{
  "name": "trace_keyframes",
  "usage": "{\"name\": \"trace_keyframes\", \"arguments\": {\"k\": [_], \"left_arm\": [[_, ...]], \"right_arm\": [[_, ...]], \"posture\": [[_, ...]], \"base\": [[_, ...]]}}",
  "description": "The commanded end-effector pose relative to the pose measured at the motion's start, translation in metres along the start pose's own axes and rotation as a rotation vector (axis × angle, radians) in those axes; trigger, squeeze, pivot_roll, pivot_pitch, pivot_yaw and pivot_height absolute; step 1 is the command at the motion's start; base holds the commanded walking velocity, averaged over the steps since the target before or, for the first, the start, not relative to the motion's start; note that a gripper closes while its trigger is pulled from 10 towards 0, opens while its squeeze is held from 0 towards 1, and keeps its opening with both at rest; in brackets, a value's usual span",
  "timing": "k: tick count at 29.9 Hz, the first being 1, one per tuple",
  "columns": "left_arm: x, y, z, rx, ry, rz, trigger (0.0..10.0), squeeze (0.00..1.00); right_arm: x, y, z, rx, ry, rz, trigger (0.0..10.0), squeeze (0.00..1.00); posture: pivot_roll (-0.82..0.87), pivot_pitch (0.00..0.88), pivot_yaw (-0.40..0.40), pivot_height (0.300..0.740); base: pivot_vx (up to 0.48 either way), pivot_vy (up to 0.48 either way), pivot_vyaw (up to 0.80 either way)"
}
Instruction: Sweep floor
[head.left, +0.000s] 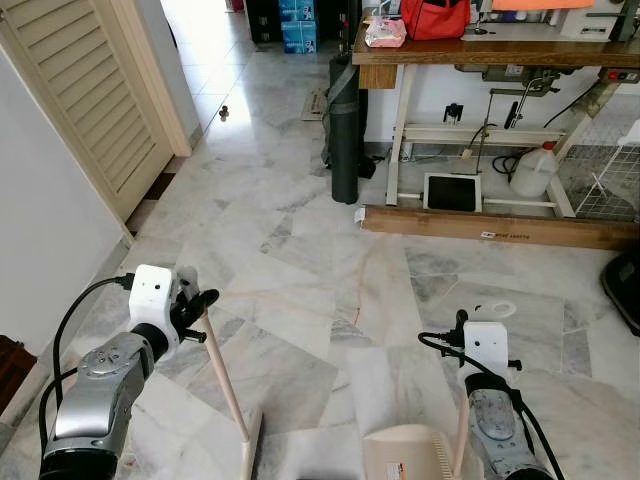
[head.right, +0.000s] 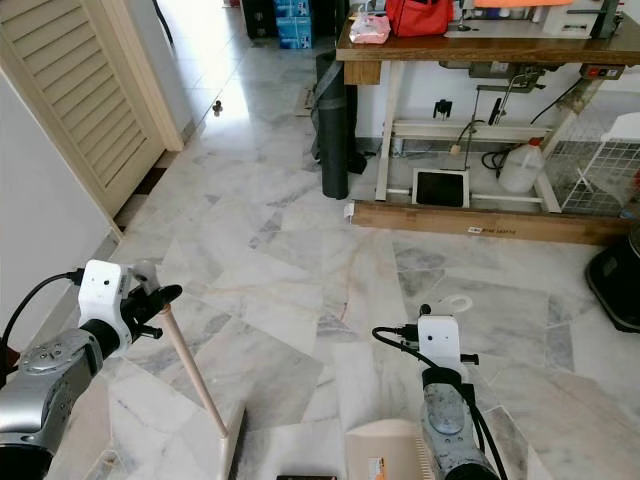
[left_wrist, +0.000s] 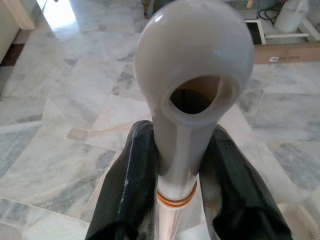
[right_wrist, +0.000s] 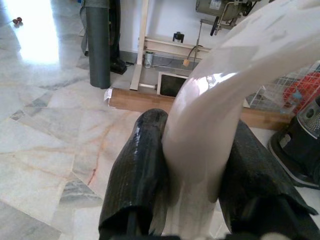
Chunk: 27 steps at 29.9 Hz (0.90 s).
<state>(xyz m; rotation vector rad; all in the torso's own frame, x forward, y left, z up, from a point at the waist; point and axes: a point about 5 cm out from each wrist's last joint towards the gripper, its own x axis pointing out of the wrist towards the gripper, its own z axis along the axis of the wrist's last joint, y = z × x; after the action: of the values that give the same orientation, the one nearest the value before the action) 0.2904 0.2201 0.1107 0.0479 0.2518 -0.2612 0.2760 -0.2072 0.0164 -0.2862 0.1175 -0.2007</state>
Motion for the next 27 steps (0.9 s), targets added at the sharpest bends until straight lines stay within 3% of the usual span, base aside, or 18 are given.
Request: {"name": "trace_keyframes", "arguments": {"k": [1, 9, 15, 22, 27], "left_arm": [[-0.003, 0.002, 0.001, 0.020, 0.030, -0.029, 10.0, 0.00], [0.000, -0.002, -0.004, 0.055, 0.150, -0.140, 10.0, 0.00], [0.007, -0.014, -0.007, -0.060, 0.200, -0.216, 10.0, 0.00], [0.016, -0.020, 0.001, -0.185, 0.174, -0.238, 10.0, 0.00], [0.019, -0.024, 0.002, -0.211, 0.203, -0.262, 10.0, 0.00]], "right_arm": [[-0.010, 0.003, -0.017, -0.054, 0.080, 0.043, 10.0, 0.00], [-0.025, 0.016, -0.029, -0.034, 0.130, 0.077, 10.0, 0.00], [-0.028, 0.020, -0.032, -0.021, 0.157, 0.082, 10.0, 0.00], [-0.027, 0.019, -0.032, -0.010, 0.165, 0.068, 10.0, 0.00], [-0.027, 0.019, -0.034, 0.001, 0.179, 0.061, 10.0, 0.00]], "posture": [[0.17, 0.057, 0.100, 0.740], [0.17, 0.055, 0.108, 0.740], [0.17, 0.051, 0.109, 0.740], [0.15, 0.045, 0.118, 0.740], [0.15, 0.042, 0.122, 0.740]], "base": [[0.000, 0.000, 0.00], [0.000, 0.000, 0.00], [0.000, 0.000, 0.00], [0.000, 0.000, 0.00], [0.000, 0.000, 0.00]]}}
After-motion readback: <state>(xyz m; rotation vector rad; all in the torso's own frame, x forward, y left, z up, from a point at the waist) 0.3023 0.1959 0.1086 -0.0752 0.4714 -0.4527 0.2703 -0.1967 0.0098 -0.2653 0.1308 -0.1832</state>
